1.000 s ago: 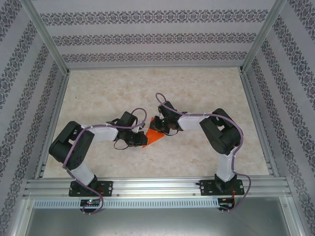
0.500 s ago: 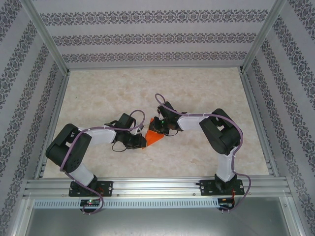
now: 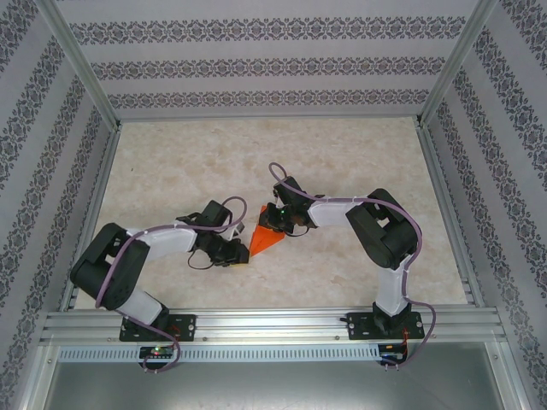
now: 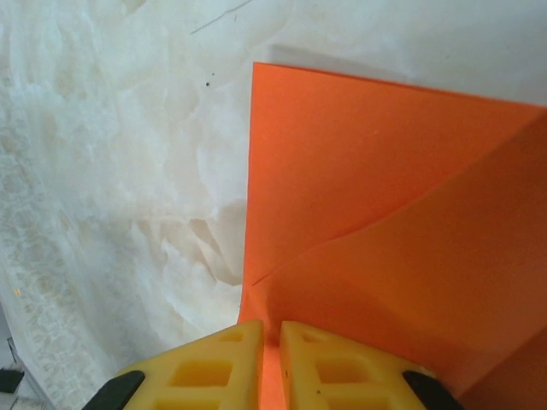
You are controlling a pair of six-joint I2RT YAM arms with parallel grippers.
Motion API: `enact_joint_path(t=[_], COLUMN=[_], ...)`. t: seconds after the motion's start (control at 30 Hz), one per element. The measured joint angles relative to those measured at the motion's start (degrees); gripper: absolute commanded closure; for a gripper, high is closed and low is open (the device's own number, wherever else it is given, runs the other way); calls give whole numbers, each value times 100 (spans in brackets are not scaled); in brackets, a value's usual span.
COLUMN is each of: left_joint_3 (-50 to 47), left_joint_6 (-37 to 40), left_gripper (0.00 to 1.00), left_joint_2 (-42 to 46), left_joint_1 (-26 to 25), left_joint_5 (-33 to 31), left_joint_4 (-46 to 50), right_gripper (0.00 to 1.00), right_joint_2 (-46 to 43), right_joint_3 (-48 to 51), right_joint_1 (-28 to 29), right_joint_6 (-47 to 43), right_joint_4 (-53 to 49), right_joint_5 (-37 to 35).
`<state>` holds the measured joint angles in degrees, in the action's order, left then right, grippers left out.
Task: Fold a paper plane with a square sheet of paper (pick it up from the middle)
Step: Fourth fold the wing at the center of the table.
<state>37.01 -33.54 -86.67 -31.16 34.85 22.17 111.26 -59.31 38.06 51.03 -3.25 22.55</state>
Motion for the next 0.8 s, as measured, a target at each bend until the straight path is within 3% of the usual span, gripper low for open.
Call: enact_joint_path(t=[0.2,0.57,0.8], left_joint_3=[70,555,660], left_joint_6=[-258,-660,-732], left_gripper=[68,71,71], left_joint_2=[815,-461,-750], left_joint_1=[0,0,0], left_joint_5=[-11,68,76], left_joint_4=[138,-960,-1412], right_gripper=[84,84,84], right_joint_2=[2,13,17], right_joint_3=[0,0,0], right_joint_1=[7,7,7], right_joint_6=[4,7,7], right_joint_4=[4,22,22], right_joint_5=[2,7,9])
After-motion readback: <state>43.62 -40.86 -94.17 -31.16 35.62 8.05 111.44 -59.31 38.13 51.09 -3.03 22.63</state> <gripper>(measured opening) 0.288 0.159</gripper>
